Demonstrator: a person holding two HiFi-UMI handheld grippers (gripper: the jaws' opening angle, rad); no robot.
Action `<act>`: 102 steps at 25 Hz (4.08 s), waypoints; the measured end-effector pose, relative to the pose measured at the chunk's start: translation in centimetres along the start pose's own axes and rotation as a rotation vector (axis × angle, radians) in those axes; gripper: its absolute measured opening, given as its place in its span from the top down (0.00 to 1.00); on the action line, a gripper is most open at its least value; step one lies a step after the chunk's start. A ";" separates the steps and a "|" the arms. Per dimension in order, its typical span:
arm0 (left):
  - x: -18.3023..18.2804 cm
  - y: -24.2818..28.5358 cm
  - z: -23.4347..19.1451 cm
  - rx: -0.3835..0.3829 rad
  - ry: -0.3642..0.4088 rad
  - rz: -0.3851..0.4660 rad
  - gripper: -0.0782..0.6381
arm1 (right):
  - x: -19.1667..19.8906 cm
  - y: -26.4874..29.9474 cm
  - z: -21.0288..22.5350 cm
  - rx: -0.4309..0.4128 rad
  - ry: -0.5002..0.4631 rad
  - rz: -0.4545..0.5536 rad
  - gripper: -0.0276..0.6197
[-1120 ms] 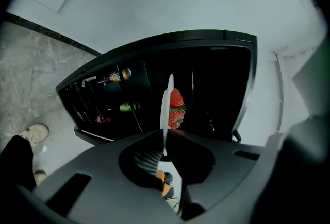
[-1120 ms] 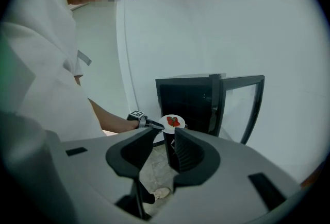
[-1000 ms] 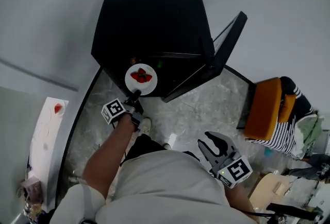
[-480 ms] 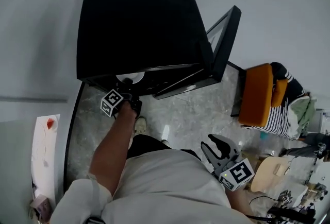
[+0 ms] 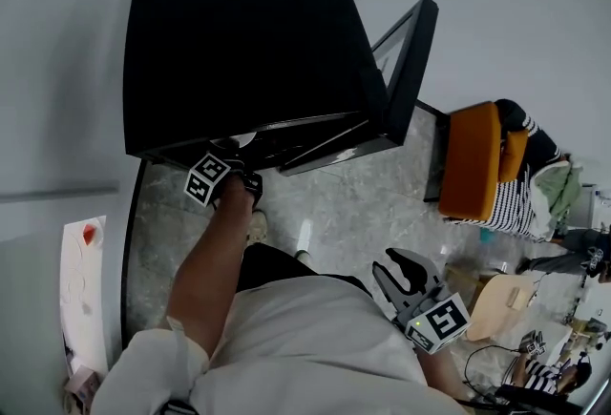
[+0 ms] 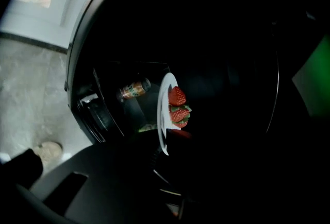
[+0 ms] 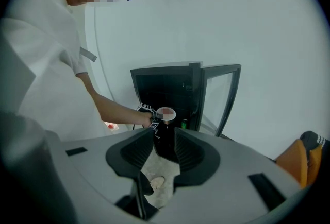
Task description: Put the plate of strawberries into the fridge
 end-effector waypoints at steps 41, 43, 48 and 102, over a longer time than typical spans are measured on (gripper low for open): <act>7.6 -13.7 6.4 -0.013 0.933 -0.183 0.78 | 5.5 -7.6 2.8 -0.170 -0.008 0.163 0.78; 9.3 -16.4 7.1 0.031 0.912 -0.190 0.84 | 6.1 -8.3 3.0 -0.193 -0.014 0.168 0.82; 14.1 -23.9 8.9 0.156 0.877 -0.218 0.87 | 8.0 -9.6 2.6 -0.278 -0.036 0.176 0.91; 32.2 -40.2 17.7 0.534 1.094 -0.484 0.87 | 8.3 -12.8 -2.9 -0.513 -0.175 0.247 0.92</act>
Point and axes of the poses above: the fingertips, and each gripper's own axes: y forward along the fingers, z to its right, x out of its underside, the point moved 2 cm from there along -y, backward along the fingers, and after that the axes turned 4 degrees about z, right-handed, at the moved point
